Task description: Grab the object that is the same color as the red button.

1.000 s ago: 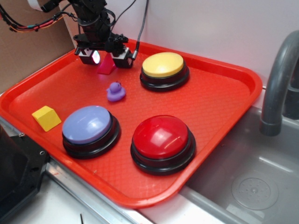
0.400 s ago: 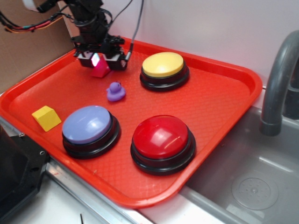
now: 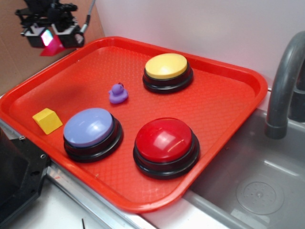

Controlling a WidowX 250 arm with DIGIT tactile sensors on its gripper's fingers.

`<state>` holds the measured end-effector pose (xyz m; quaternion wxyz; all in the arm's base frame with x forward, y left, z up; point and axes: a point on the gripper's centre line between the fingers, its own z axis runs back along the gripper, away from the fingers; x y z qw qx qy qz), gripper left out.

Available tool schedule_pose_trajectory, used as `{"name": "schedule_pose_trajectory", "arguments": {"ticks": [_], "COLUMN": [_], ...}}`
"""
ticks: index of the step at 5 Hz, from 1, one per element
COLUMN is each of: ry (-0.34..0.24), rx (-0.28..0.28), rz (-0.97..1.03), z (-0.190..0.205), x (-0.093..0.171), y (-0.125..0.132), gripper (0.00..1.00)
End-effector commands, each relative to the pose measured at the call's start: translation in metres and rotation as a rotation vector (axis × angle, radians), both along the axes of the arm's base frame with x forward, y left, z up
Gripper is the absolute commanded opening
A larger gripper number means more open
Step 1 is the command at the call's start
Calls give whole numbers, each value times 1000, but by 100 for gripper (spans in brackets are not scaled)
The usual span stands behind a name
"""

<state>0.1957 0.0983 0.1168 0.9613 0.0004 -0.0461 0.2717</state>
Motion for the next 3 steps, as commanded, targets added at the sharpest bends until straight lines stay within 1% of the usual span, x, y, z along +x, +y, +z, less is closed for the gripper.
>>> {"name": "schedule_pose_trajectory", "arguments": {"ticks": [1,2,3], "ry": [-14,-19,-27], "rx": [78,98,85], "rz": [-12,-39,-22], "z": [78,97,98], "x": [6,-14,-22], "y": [-12,-26,-26], "gripper": [0,0,0]}}
